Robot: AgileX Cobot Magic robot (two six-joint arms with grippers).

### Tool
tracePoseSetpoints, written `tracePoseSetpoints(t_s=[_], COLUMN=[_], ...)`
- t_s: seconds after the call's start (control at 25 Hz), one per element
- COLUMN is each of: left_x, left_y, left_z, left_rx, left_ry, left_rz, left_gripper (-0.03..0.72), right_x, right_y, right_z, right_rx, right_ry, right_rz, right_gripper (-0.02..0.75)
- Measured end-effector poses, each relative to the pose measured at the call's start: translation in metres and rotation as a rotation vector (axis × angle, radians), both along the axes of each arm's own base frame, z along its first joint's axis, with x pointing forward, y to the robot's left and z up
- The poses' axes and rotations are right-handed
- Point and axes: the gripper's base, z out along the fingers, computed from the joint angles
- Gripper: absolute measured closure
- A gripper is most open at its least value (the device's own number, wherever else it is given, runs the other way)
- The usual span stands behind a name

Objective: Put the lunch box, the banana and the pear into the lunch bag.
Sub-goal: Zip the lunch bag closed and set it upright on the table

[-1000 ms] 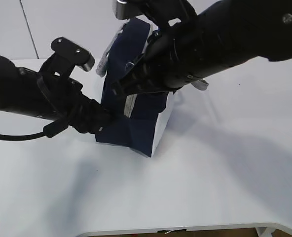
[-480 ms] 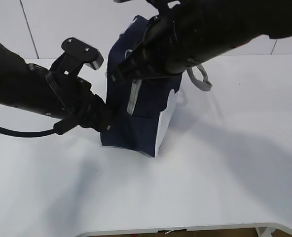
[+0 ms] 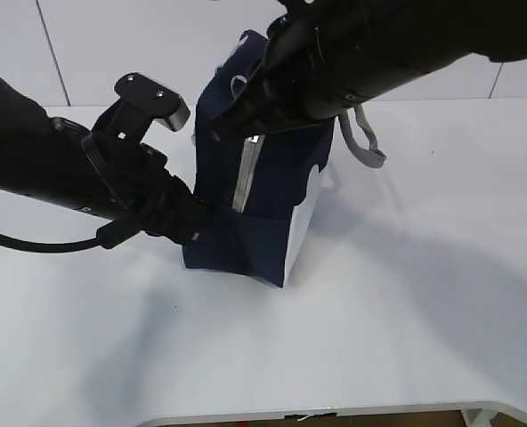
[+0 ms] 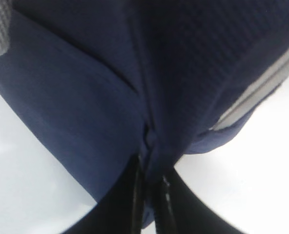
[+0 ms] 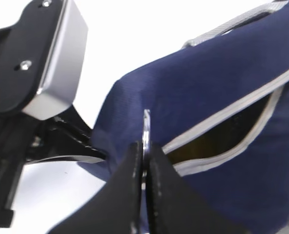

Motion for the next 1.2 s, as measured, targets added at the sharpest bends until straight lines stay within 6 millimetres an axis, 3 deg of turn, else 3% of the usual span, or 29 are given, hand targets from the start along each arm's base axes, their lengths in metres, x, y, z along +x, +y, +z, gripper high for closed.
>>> tracePoseSetpoints(t_s=[0.32, 0.72, 1.0, 1.2], left_x=[-0.007, -0.011, -0.013, -0.017], left_y=[0.004, 0.008, 0.01, 0.012], left_z=[-0.011, -0.019, -0.004, 0.004], left_rx=[0.022, 0.034, 0.01, -0.002], left_ry=[0.034, 0.051, 0.012, -0.009], left_rz=[0.001, 0.017, 0.022, 0.022], left_gripper=[0.692, 0.692, 0.692, 0.692], right_x=[0.007, 0.022, 0.026, 0.025], right_y=[-0.002, 0.011, 0.011, 0.009], right_z=[0.001, -0.007, 0.022, 0.027], right_rx=[-0.087, -0.101, -0.078, -0.091], right_ry=[-0.108, -0.146, -0.163, -0.139], right_rz=[0.029, 0.043, 0.006, -0.014], right_gripper=[0.72, 0.72, 0.72, 0.72])
